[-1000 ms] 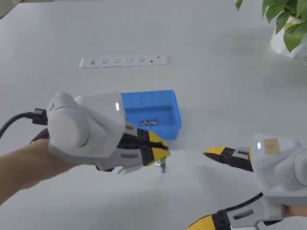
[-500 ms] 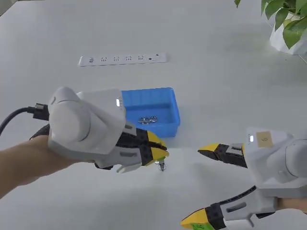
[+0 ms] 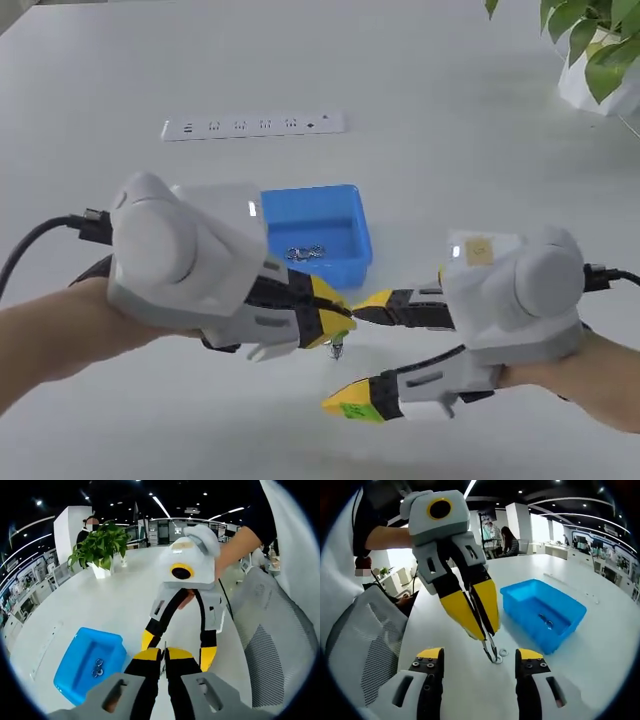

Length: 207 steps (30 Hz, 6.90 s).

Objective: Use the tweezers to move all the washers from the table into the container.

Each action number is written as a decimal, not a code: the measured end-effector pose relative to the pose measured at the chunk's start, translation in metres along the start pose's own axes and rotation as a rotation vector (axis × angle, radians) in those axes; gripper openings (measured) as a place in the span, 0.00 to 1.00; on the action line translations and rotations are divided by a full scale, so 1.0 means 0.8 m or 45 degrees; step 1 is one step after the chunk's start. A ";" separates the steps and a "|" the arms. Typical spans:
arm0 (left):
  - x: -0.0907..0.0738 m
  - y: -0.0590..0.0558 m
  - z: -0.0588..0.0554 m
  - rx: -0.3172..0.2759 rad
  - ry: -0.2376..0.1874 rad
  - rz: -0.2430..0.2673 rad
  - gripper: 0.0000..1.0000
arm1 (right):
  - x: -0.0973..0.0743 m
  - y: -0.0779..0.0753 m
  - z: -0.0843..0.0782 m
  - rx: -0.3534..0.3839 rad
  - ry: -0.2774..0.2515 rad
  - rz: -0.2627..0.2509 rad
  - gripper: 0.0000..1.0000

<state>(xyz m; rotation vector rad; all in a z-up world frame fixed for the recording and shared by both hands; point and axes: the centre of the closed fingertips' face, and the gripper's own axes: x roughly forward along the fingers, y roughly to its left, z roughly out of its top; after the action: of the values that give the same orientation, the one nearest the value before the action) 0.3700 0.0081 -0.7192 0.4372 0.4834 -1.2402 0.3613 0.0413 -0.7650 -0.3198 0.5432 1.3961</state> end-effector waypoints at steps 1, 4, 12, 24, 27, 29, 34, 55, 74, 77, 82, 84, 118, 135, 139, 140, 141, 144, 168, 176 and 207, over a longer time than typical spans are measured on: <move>0.000 0.001 0.000 -0.002 0.000 0.002 0.07 | 0.002 -0.005 0.000 -0.032 0.009 -0.021 0.50; 0.001 0.004 0.000 0.003 0.009 0.010 0.07 | 0.010 -0.008 -0.001 -0.066 0.032 0.012 0.30; 0.000 0.002 -0.001 0.003 0.014 0.003 0.07 | 0.014 -0.007 -0.005 -0.096 0.062 0.058 0.21; 0.001 0.001 0.000 0.006 0.008 -0.004 0.07 | 0.016 -0.009 -0.007 -0.158 0.071 0.092 0.12; 0.002 0.003 0.001 0.012 0.004 0.010 0.07 | 0.016 -0.010 -0.007 -0.183 0.060 0.099 0.11; 0.002 0.004 0.001 0.010 0.003 0.013 0.07 | 0.016 -0.010 -0.006 -0.191 0.056 0.100 0.11; 0.001 0.005 0.001 0.006 0.006 0.015 0.07 | 0.016 -0.008 -0.007 -0.167 0.055 0.109 0.10; -0.009 0.012 0.010 0.006 -0.006 0.048 0.07 | 0.014 -0.009 0.009 -0.115 -0.006 0.082 0.10; -0.023 0.015 0.028 0.003 -0.036 0.081 0.08 | 0.008 -0.009 0.028 -0.089 -0.026 0.061 0.09; -0.026 0.016 0.030 0.012 -0.040 0.091 0.08 | 0.008 -0.009 0.031 -0.089 -0.023 0.060 0.09; -0.032 0.019 0.031 0.035 -0.036 0.108 0.12 | 0.005 -0.011 0.038 -0.081 -0.033 0.049 0.09; -0.034 0.020 0.031 0.032 -0.037 0.119 0.14 | 0.004 -0.011 0.039 -0.085 -0.030 0.049 0.09; -0.102 0.022 -0.026 -0.141 -0.057 0.271 0.26 | -0.014 -0.044 0.100 -0.183 -0.048 0.007 0.09; -0.124 -0.003 -0.070 -0.328 -0.086 0.317 0.38 | 0.004 -0.091 0.142 -0.245 -0.068 -0.027 0.09; -0.124 -0.012 -0.082 -0.369 -0.078 0.300 0.43 | 0.009 -0.102 0.146 -0.229 -0.084 -0.033 0.09; -0.124 -0.013 -0.084 -0.370 -0.074 0.308 0.44 | 0.011 -0.106 0.146 -0.224 -0.086 -0.033 0.09; -0.125 -0.012 -0.085 -0.372 -0.077 0.316 0.45 | 0.013 -0.108 0.145 -0.219 -0.087 -0.033 0.09; -0.125 -0.013 -0.082 -0.437 -0.118 0.330 0.49 | 0.020 -0.118 0.140 -0.202 -0.085 -0.035 0.09; -0.131 -0.034 -0.093 -0.534 -0.066 0.371 0.59 | 0.064 -0.150 0.087 -0.163 -0.021 -0.046 0.09; -0.131 -0.036 -0.093 -0.550 -0.055 0.359 0.59 | 0.067 -0.150 0.079 -0.152 -0.012 -0.056 0.09; -0.151 0.052 -0.064 -0.459 -0.123 0.461 0.57 | 0.062 -0.132 0.089 -0.210 -0.043 -0.020 0.08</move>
<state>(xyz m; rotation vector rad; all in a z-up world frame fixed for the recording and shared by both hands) 0.3743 0.1429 -0.6904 0.1472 0.5071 -0.7995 0.4815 0.1030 -0.7430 -0.4313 0.3978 1.4318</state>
